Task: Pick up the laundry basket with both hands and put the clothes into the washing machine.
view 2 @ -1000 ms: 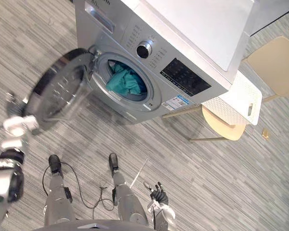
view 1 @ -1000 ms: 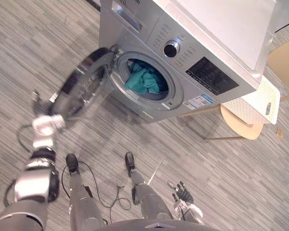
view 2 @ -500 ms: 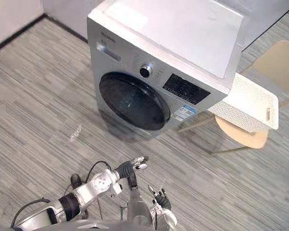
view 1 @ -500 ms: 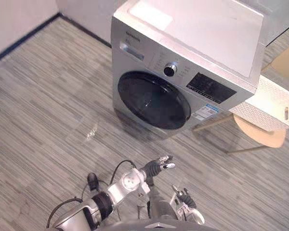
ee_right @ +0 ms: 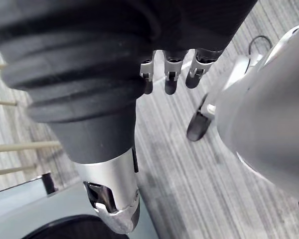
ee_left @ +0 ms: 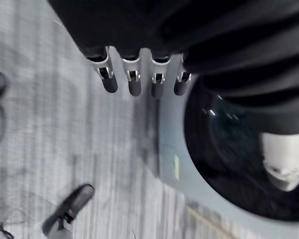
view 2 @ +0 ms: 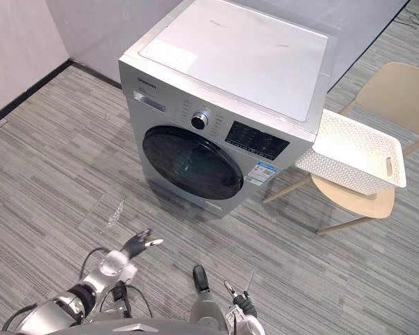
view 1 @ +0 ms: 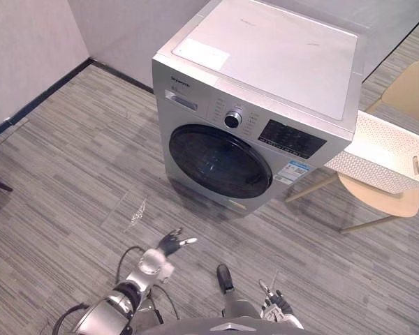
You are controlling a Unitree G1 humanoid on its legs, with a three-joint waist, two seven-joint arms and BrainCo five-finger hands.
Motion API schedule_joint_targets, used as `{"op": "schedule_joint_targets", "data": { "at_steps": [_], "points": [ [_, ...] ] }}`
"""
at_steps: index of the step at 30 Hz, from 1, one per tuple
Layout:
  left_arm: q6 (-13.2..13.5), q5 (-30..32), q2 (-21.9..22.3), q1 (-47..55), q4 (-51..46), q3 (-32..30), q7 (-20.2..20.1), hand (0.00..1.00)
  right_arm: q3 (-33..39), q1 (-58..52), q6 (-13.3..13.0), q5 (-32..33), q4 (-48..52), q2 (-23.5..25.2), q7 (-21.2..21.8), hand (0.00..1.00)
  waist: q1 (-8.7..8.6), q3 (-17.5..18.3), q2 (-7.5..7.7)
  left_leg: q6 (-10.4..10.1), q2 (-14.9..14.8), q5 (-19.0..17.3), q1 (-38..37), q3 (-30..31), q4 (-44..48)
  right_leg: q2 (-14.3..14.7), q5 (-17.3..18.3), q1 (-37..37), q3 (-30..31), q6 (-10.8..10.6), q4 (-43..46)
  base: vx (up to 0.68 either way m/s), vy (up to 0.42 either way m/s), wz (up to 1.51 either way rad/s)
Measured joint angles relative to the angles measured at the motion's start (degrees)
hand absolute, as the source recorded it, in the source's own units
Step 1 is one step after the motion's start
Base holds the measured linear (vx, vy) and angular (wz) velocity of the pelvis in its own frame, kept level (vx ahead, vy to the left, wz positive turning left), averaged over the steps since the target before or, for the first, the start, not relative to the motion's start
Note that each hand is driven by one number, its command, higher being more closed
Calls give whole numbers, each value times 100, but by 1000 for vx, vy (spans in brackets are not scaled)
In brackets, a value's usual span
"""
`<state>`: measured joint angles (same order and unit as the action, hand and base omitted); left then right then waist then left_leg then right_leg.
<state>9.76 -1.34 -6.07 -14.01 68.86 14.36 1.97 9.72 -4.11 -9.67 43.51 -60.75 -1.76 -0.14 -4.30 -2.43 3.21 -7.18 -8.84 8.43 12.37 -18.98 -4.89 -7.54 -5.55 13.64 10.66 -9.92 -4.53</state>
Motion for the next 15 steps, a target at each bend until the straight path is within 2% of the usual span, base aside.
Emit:
{"op": "schedule_joint_targets", "data": {
  "at_steps": [2,4,6,8,9,10,11,12,13,14,15],
  "points": [
    [-175,165,-138,379,108,-1014,147,0,-16,120,75,-188,-157,-76,-3,0,141,0,-1,-3,-5,-46,-138,-85,0,6,2,-73,76,8,-2,54,-33,-19],
    [-291,161,-253,659,112,-1501,193,0,-56,216,139,-382,-171,-109,-3,0,246,20,-7,-8,2,-79,-166,-119,8,-3,25,-79,95,39,-2,44,-28,-8],
    [-353,154,-330,858,95,-1749,275,0,-56,346,153,-556,-200,-122,-4,0,368,19,-6,34,42,-106,-137,-111,35,-45,102,-71,56,84,-1,30,-12,12],
    [-358,145,-284,1067,47,-1879,275,0,-51,491,224,-737,-262,-199,-1,0,431,37,-30,129,198,-162,-61,44,40,-214,257,-64,-221,105,118,28,26,48],
    [-358,141,-221,1134,-44,-1876,262,0,-37,530,253,-828,-271,-224,3,0,428,42,-35,232,301,-232,69,145,183,-342,379,-42,-385,144,246,32,53,80],
    [-355,140,-150,1195,-99,-1873,259,0,18,547,257,-910,-272,-267,4,0,442,42,-33,433,408,-395,319,265,608,-506,533,8,-568,188,459,76,152,117],
    [-354,136,-13,1221,-166,-1869,252,0,143,533,266,-1017,-315,-392,5,0,433,57,-64,629,579,-799,770,390,1509,-755,781,12,-865,355,771,65,137,118],
    [-354,56,61,1269,-266,-1869,255,0,263,487,272,-1023,-323,-452,3,0,429,76,-97,695,665,-1053,928,436,1926,-851,881,-34,-1031,502,902,175,249,135],
    [-331,-8,189,1328,-320,-1852,257,0,454,409,279,-1023,-320,-568,-2,0,406,123,-334,869,747,-1467,1039,703,2158,-880,943,16,-1197,645,1626,203,245,134],
    [-329,-84,229,1357,-313,-1772,259,0,517,362,298,-1022,-308,-580,-3,0,359,131,-454,926,892,-1511,920,1008,2158,-915,745,335,-1098,937,2695,272,307,127],
    [-329,-86,229,1375,-319,-1747,260,0,512,352,326,-1022,-297,-559,-1,0,363,123,-472,933,943,-1499,821,1137,2124,-887,560,484,-946,1217,3194,313,330,122]
  ]
}}
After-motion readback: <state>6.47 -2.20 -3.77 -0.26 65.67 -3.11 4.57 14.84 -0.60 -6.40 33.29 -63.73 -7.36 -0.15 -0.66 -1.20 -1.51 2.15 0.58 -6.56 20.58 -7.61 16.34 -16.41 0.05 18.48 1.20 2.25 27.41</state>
